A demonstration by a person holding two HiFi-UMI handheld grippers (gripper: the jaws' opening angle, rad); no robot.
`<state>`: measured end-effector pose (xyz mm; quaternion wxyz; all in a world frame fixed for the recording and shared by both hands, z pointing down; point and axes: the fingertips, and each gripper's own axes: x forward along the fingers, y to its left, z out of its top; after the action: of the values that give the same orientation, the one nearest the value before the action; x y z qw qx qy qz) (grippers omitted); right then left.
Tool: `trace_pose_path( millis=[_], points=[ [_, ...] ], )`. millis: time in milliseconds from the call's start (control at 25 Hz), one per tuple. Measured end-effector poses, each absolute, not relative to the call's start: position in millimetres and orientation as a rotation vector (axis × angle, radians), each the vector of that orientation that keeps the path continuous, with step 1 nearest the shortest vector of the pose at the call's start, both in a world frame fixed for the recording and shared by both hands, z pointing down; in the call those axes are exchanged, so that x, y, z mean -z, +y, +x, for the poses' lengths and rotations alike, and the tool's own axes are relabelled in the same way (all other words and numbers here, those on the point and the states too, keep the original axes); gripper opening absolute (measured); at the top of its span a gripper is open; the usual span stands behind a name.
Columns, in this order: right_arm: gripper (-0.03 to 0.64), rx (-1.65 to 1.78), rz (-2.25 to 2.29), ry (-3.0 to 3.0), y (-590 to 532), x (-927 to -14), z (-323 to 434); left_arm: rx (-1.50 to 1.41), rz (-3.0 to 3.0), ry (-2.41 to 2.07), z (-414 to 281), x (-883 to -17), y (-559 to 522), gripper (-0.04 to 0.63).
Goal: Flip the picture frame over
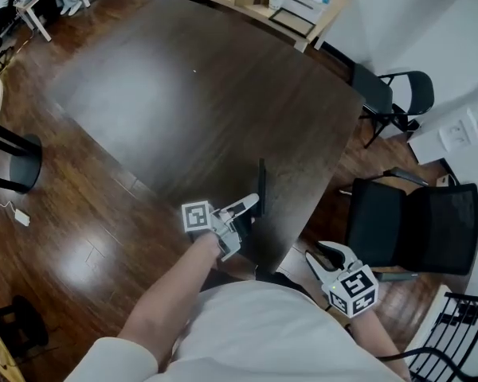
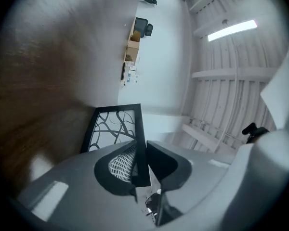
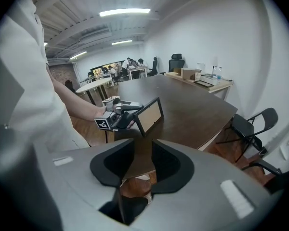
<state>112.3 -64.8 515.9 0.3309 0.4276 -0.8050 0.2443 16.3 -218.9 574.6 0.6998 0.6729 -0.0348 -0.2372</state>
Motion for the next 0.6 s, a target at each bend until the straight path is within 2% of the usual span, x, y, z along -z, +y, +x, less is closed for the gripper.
trace_pose_path(
  millis=[360, 440, 600],
  points=[
    [0.115, -0.674, 1.178, -2.049, -58, -518, 88, 0.458, 1.515, -0.077, -2, -589, -223, 0.071],
    [0.115, -0.68, 1.183, -2.046, -59, -521, 82, 0.404, 1.54, -0.097, -7, -597, -224, 0.041],
    [0.116, -0.701, 1.202, -2.032, -58, -524, 77, 0.245, 1.637, -0.169, -16, -613, -222, 0.031]
  ],
)
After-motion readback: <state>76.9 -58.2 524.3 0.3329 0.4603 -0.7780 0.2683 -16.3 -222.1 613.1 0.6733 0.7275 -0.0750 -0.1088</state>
